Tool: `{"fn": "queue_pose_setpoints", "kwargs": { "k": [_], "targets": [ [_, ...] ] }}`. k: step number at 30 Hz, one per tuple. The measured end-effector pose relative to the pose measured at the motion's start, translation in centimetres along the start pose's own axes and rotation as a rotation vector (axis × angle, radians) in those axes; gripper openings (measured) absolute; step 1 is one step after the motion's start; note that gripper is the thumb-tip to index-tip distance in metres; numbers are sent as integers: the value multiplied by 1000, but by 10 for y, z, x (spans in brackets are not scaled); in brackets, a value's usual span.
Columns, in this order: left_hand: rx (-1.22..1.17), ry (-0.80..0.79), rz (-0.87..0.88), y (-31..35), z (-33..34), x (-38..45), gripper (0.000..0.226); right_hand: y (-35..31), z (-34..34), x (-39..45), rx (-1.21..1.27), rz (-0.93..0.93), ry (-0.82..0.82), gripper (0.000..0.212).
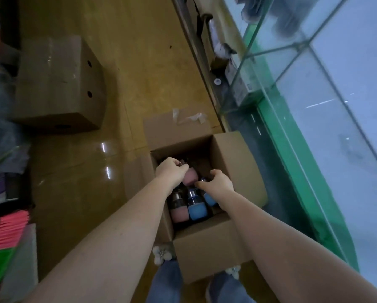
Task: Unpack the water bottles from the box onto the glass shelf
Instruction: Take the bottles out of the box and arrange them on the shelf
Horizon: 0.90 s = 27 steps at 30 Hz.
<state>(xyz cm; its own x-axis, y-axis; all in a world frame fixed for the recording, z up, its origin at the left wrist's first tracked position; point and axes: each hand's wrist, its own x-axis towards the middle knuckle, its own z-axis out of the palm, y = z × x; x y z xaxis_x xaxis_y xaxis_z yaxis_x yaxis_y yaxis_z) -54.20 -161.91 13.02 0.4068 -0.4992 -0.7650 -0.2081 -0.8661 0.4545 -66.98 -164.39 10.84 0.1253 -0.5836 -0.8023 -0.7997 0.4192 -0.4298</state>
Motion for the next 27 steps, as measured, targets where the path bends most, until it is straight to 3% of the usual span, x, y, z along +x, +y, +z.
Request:
{"fn": "queue_pose_setpoints", "kwargs": {
  "k": [12, 16, 22, 27],
  "targets": [
    [-3, -60, -89, -80, 148, 248, 49, 101, 99, 256, 22, 90, -111, 80],
    [-37, -31, -135, -108, 183, 326, 57, 118, 130, 332, -101, 43, -70, 85],
    [35, 24, -188, -131, 201, 395, 66, 125, 174, 387, -173, 42, -84, 97],
    [227, 49, -176, -129, 210, 413, 59, 130, 180, 395, -161, 41, -77, 85]
  ]
}}
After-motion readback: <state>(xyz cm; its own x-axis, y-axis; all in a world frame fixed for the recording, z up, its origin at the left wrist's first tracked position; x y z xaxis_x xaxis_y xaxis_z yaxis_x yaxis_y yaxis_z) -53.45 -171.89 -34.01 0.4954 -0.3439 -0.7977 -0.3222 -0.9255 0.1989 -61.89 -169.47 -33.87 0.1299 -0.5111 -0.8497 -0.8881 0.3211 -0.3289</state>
